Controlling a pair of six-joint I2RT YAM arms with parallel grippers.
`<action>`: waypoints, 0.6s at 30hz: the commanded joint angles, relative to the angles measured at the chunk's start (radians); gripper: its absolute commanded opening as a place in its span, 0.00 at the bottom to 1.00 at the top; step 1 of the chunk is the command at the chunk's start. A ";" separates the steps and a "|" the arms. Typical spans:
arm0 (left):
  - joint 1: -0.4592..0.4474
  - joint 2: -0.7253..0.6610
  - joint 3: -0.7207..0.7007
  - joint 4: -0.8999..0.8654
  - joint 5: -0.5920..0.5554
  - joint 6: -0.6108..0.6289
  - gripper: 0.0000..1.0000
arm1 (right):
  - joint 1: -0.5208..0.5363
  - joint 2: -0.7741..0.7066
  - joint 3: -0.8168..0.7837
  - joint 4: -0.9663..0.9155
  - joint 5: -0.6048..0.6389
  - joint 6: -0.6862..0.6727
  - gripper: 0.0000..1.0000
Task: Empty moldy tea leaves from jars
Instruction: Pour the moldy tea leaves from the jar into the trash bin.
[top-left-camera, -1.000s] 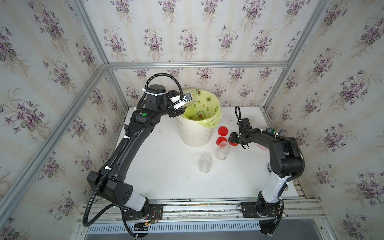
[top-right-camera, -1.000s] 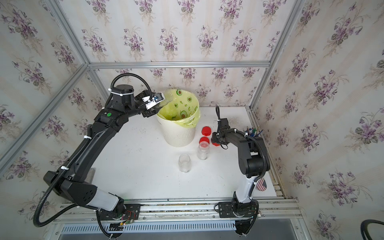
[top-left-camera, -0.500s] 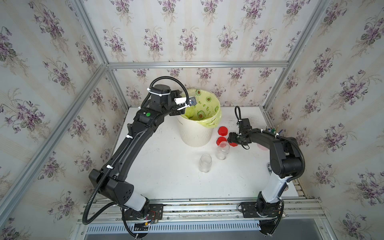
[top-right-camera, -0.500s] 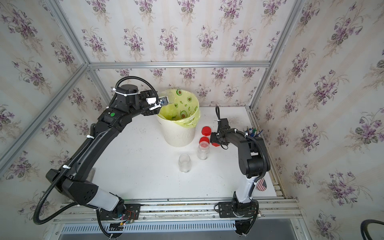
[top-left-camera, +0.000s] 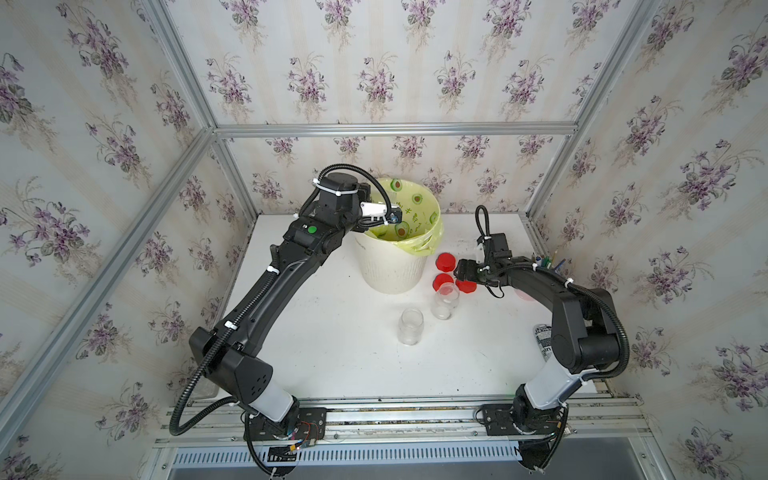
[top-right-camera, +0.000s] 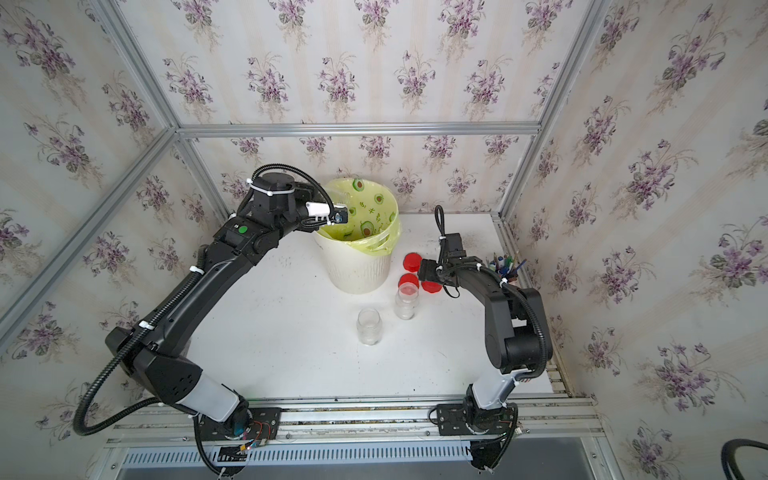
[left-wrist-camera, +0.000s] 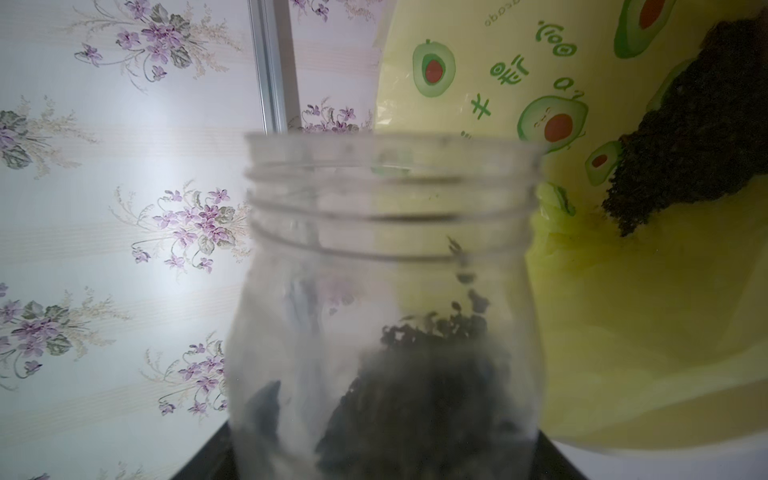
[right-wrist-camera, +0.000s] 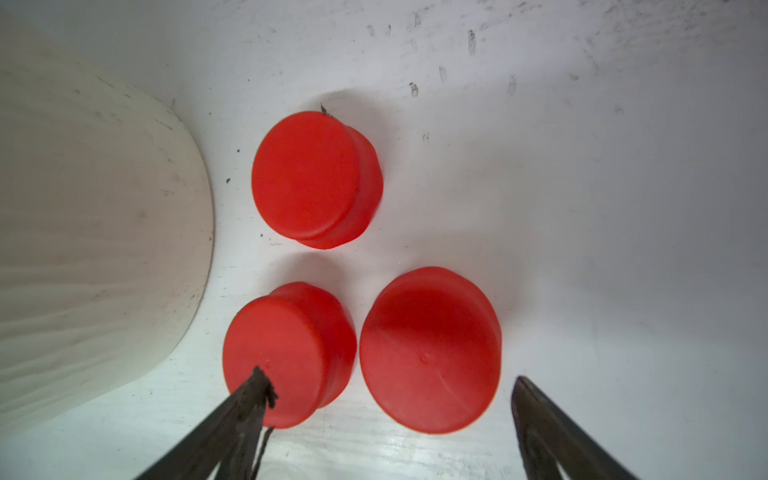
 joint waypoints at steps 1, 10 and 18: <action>-0.009 0.003 0.005 0.070 -0.055 0.136 0.59 | -0.002 -0.047 -0.019 0.010 -0.033 0.028 0.90; -0.061 0.010 -0.032 0.072 -0.187 0.317 0.68 | -0.002 -0.171 -0.096 0.046 -0.103 0.054 0.92; -0.065 0.044 0.004 0.123 -0.242 0.424 0.68 | -0.002 -0.282 -0.140 0.035 -0.128 0.057 0.92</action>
